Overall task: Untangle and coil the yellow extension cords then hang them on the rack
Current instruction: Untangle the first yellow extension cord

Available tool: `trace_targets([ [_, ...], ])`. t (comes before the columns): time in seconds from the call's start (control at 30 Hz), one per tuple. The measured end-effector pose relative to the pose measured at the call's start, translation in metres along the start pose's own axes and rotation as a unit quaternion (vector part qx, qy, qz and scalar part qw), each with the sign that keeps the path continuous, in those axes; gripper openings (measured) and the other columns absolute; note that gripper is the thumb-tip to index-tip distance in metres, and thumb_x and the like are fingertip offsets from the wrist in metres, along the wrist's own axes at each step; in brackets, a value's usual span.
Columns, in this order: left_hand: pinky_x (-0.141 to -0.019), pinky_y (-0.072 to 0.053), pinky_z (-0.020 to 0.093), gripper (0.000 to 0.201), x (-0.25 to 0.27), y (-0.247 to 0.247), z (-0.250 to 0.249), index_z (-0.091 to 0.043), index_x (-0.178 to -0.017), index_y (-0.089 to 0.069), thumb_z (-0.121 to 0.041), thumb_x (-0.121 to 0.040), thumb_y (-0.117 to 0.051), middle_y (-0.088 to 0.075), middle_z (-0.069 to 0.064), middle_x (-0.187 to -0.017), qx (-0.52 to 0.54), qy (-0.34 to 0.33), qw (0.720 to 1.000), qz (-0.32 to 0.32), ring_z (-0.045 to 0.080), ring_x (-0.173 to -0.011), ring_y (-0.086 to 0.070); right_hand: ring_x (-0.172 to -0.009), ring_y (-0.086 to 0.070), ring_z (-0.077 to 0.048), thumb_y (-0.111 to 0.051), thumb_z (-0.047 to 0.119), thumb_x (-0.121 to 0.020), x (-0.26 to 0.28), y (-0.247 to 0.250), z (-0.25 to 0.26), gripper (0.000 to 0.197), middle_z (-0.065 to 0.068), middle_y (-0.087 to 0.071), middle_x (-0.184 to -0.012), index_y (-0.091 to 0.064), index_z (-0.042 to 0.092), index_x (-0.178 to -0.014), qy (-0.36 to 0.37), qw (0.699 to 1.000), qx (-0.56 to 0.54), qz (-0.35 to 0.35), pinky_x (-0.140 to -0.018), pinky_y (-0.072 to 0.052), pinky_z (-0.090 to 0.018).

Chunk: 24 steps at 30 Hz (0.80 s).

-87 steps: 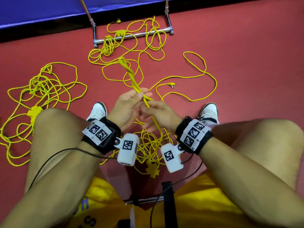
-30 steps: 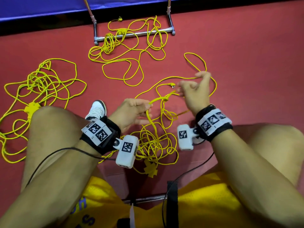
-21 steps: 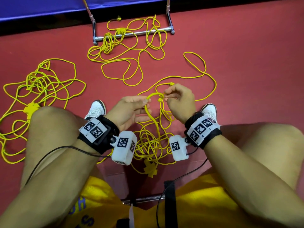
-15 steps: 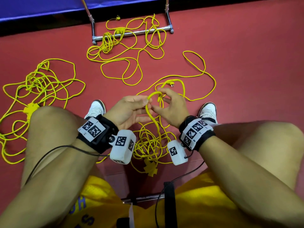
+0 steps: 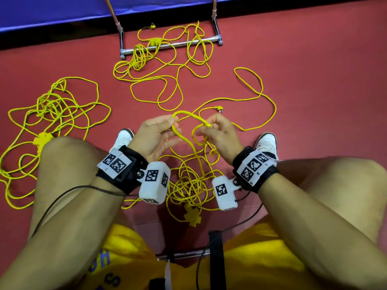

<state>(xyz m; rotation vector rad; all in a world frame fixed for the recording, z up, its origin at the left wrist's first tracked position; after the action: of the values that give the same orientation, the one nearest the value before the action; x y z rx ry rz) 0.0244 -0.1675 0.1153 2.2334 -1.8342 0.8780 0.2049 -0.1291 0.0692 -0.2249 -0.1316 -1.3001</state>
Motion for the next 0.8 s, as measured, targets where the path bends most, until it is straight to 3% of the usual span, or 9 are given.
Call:
trace_targets([
  [0.1,-0.062,-0.059,0.029,0.016,-0.003,-0.001,0.004,-0.010,-0.097,-0.065,-0.009,-0.102,-0.050,-0.064,-0.002,-0.075,-0.004,-0.006,1.000,-0.012,0.011,-0.069,-0.067,-0.062,-0.056,-0.023,-0.063,0.013,-0.094,0.002,-0.003,0.001,0.024,-0.006,-0.061,-0.064,-0.047,0.011,-0.076,0.000,0.998,-0.040,-0.040,-0.059,-0.048,-0.033],
  [0.2,-0.064,-0.060,0.030,0.017,-0.005,0.001,0.005,-0.011,-0.095,-0.066,-0.008,-0.102,-0.050,-0.064,-0.002,-0.073,-0.004,-0.013,0.999,-0.029,0.011,-0.069,-0.067,-0.048,-0.049,-0.009,-0.054,0.015,-0.101,-0.001,0.001,0.007,0.030,0.001,-0.060,-0.061,-0.050,0.010,-0.072,-0.015,0.999,-0.008,-0.047,-0.048,-0.041,-0.023],
  [0.3,-0.068,-0.060,0.032,0.017,-0.008,0.003,0.008,-0.011,-0.094,-0.066,-0.007,-0.101,-0.050,-0.063,-0.002,-0.071,-0.008,-0.017,0.998,-0.056,0.012,-0.069,-0.065,-0.041,-0.038,-0.006,-0.052,0.022,-0.102,0.001,0.006,0.011,0.038,0.002,-0.056,-0.054,-0.058,0.007,-0.068,-0.015,0.994,0.095,-0.047,-0.043,-0.032,-0.021],
  [0.4,-0.070,-0.060,0.033,0.019,-0.010,0.007,0.009,-0.010,-0.093,-0.066,-0.006,-0.102,-0.049,-0.062,-0.002,-0.070,-0.010,-0.018,0.996,-0.086,0.012,-0.069,-0.065,-0.041,-0.036,-0.007,-0.050,0.025,-0.102,-0.001,0.016,0.016,0.046,0.004,-0.048,-0.048,-0.054,0.009,-0.059,0.016,0.976,0.193,-0.101,-0.048,-0.033,-0.027],
  [0.5,-0.067,-0.061,0.031,0.020,-0.011,0.010,0.008,-0.011,-0.093,-0.066,-0.006,-0.102,-0.049,-0.063,-0.002,-0.071,-0.022,-0.021,0.995,-0.092,0.012,-0.069,-0.066,-0.056,-0.038,-0.016,-0.048,0.033,-0.100,-0.003,0.025,0.029,0.045,-0.005,-0.044,-0.059,-0.043,0.016,-0.058,0.072,0.959,0.258,-0.093,-0.059,-0.037,-0.039],
  [0.57,-0.064,-0.060,0.029,0.020,-0.010,0.010,0.007,-0.012,-0.093,-0.066,-0.006,-0.101,-0.049,-0.064,-0.003,-0.071,-0.035,-0.025,0.996,-0.078,0.011,-0.068,-0.066,-0.060,-0.038,-0.015,-0.046,0.044,-0.098,0.000,0.023,0.035,0.049,-0.003,-0.043,-0.063,-0.045,0.006,-0.067,0.078,0.961,0.252,-0.082,-0.062,-0.037,-0.038],
  [0.63,-0.064,-0.059,0.029,0.018,-0.007,0.006,0.009,-0.013,-0.095,-0.066,-0.006,-0.101,-0.051,-0.066,-0.005,-0.072,-0.042,-0.023,0.998,-0.047,0.010,-0.069,-0.067,-0.057,-0.038,-0.012,-0.056,0.047,-0.094,0.004,0.019,0.035,0.046,0.002,-0.043,-0.061,-0.047,0.008,-0.072,0.075,0.963,0.245,-0.083,-0.060,-0.036,-0.034],
  [0.7,-0.066,-0.059,0.030,0.014,-0.003,0.001,0.013,-0.014,-0.096,-0.067,-0.008,-0.099,-0.054,-0.065,-0.005,-0.075,-0.066,-0.029,0.997,-0.013,0.010,-0.070,-0.067,-0.055,-0.042,-0.016,-0.061,0.047,-0.091,0.005,0.015,0.031,0.041,-0.003,-0.048,-0.057,-0.047,0.013,-0.071,0.078,0.964,0.239,-0.089,-0.059,-0.039,-0.033],
  [0.8,-0.063,-0.058,0.028,0.011,0.002,-0.006,0.018,-0.013,-0.095,-0.068,-0.009,-0.098,-0.058,-0.065,-0.003,-0.076,-0.112,-0.040,0.993,0.012,0.011,-0.071,-0.068,-0.056,-0.056,-0.018,-0.056,0.035,-0.098,0.000,0.011,0.024,0.035,-0.007,-0.059,-0.060,-0.048,0.014,-0.071,0.030,0.988,0.102,-0.108,-0.066,-0.046,-0.039],
])
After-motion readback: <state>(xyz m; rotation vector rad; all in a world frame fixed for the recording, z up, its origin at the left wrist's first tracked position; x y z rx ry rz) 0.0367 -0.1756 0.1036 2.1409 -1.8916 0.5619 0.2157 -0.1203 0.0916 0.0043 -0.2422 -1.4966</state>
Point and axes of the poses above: each hand's wrist, its own x-axis away from the middle knuckle, its own y-axis out of the back of the hand, z = x × y, the point moved 1 cm from there along -x, towards the middle knuckle
